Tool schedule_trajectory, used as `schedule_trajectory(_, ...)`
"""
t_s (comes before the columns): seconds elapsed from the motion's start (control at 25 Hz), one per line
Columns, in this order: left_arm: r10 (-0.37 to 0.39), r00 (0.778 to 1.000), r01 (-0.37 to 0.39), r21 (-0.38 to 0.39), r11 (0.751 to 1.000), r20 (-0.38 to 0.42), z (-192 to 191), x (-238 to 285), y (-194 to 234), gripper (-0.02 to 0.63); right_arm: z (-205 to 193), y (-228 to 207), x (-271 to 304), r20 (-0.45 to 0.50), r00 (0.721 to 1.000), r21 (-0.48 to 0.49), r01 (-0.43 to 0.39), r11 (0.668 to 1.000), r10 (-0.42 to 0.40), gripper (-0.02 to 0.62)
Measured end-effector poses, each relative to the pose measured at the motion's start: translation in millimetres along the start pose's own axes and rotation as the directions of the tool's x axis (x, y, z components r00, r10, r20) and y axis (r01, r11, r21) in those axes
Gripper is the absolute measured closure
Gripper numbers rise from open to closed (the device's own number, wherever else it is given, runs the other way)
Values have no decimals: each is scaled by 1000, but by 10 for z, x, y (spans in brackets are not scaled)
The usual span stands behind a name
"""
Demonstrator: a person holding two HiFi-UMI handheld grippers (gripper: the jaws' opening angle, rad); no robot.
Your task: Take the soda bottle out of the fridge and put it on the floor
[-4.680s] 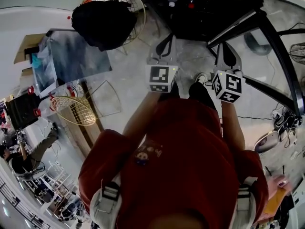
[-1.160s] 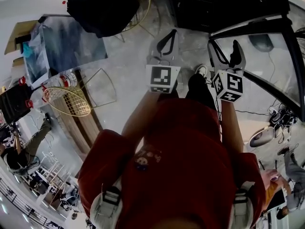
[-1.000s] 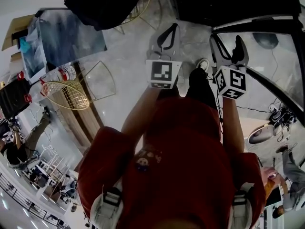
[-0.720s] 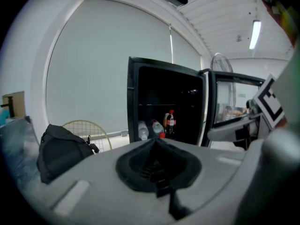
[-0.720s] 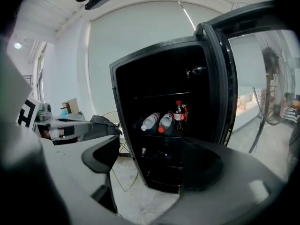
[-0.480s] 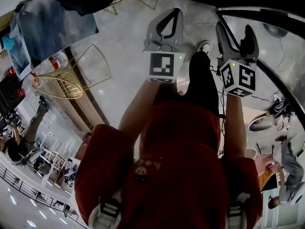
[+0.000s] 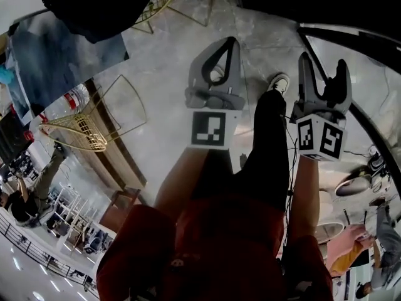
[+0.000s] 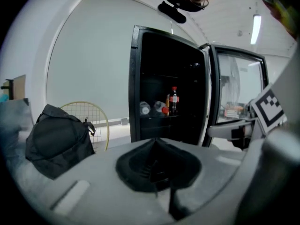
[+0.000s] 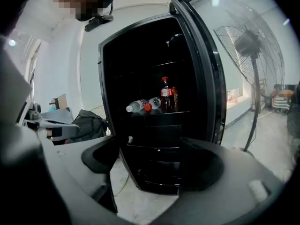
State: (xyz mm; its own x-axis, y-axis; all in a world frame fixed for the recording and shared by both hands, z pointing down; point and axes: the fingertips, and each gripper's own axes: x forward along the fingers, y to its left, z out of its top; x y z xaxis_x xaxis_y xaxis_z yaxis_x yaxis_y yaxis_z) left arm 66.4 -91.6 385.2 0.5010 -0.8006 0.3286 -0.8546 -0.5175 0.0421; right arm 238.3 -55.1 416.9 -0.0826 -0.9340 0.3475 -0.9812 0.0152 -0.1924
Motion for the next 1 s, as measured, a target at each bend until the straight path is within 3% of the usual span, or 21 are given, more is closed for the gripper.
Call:
schedule_trajectory(0.16, 5, 999, -8, -54, 999, -42, -425, 190, 69, 606, -258, -42, 132, -4, 1000, -47, 6, 999, -6, 206)
schedule_trajectory(0.36, -30, 997, 29, -25, 999, -66, -725, 432, 30, 606, -431, -145, 274, 3, 1000, -45, 22, 999, -22, 206)
schedule_trajectory(0.48, -43, 998, 43, 1, 999, -51, -728, 516, 6, 606, -458, -171, 331, 6, 1000, -37, 22, 999, -22, 206)
schedule_trajectory(0.8, -16, 998, 15, -22, 1000, -62, -699, 472, 55, 606, -419, -168, 322, 8, 1000, -31, 18, 999, -18, 206)
schedule_trajectory(1.0, -39, 993, 35, -39, 999, -113, -763, 534, 11, 606, -400, -163, 321, 10, 1000, -29, 25, 999, -25, 206)
